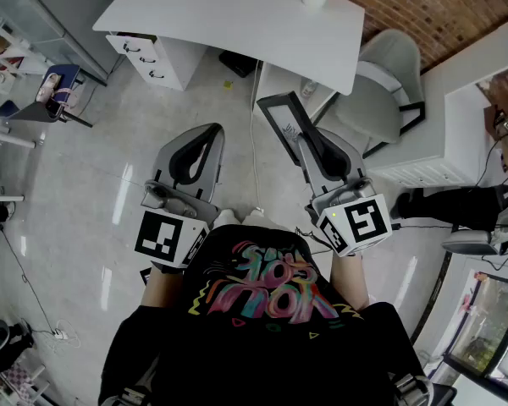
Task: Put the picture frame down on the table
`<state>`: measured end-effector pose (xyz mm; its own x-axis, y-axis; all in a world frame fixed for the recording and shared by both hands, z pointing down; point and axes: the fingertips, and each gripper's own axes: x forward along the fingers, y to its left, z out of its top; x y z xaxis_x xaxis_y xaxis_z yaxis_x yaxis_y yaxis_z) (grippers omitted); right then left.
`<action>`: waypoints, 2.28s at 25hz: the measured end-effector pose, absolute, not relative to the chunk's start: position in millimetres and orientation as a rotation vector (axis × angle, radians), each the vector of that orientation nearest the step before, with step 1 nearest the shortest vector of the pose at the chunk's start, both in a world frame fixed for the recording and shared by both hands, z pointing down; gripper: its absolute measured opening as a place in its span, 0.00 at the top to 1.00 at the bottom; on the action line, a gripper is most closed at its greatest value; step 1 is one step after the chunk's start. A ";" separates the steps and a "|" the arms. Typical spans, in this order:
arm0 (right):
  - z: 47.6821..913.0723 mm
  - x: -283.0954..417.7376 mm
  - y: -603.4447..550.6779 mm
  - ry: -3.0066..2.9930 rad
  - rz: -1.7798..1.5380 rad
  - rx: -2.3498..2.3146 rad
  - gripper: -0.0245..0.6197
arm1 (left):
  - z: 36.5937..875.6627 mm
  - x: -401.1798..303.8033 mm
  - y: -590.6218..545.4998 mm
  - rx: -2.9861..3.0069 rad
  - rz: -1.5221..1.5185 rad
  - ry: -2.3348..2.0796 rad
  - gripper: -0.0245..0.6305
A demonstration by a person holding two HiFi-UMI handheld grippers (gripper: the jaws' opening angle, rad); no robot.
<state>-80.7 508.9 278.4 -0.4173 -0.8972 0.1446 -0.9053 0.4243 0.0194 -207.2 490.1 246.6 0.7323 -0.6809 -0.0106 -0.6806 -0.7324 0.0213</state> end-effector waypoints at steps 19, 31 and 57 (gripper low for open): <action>289.1 -25.8 512.6 -2.577 0.138 1.624 0.83 | 256.1 -153.1 492.4 2.913 -0.014 -1.151 0.93; 301.3 -13.6 461.6 -2.577 0.173 1.602 0.83 | 261.1 -138.4 439.5 2.896 -0.015 -1.166 0.93; 305.7 -25.7 165.6 -2.375 0.248 1.818 0.83 | 270.2 -168.0 122.7 2.944 0.029 -0.939 0.93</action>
<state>-25.7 165.6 305.7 -0.2598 -0.9425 0.2104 -0.9656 0.2560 -0.0457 -168.0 122.7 270.2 0.8152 -0.5782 0.0333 -0.5791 -0.8141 0.0430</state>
